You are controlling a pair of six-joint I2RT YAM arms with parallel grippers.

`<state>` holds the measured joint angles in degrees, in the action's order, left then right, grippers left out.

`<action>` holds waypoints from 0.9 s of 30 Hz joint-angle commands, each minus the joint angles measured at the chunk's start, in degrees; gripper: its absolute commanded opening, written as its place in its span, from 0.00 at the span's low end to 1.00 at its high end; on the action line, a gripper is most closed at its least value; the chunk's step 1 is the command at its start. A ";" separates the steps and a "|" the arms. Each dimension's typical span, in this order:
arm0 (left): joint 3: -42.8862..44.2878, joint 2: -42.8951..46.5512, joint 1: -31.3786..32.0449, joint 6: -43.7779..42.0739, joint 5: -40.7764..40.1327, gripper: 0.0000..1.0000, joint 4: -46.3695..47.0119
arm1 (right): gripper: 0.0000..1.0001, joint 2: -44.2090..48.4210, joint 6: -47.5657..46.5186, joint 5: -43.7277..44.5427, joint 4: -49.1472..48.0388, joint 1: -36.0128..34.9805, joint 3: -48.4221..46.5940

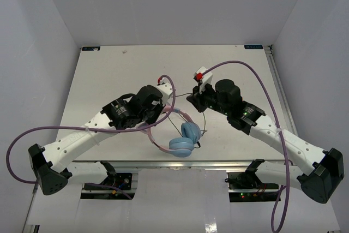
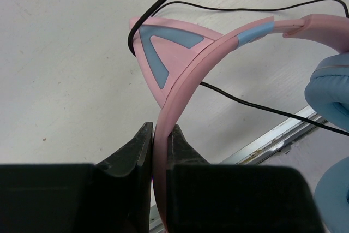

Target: Wrap the headphones

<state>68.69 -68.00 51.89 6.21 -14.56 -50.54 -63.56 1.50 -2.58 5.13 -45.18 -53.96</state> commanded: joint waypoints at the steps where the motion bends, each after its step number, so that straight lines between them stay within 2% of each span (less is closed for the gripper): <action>1: -0.49 3.28 1.16 -0.14 2.47 0.00 3.01 | 0.08 0.96 -0.60 7.85 -0.16 0.12 -5.01; 6: -1.15 4.25 3.92 -1.00 5.49 0.00 3.67 | 0.08 -2.44 -1.23 10.90 1.08 1.12 -8.90; 17: -4.67 9.63 6.53 -2.65 11.69 0.00 7.78 | 0.08 -8.30 -1.23 11.06 0.93 5.60 -9.19; 27: -5.76 9.48 6.82 -2.87 11.67 0.00 8.71 | 0.08 -8.87 -1.23 10.49 0.93 6.76 -9.14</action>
<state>63.03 -59.26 58.28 2.74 -4.65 -44.91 -73.34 1.02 7.38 7.57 -38.83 -60.77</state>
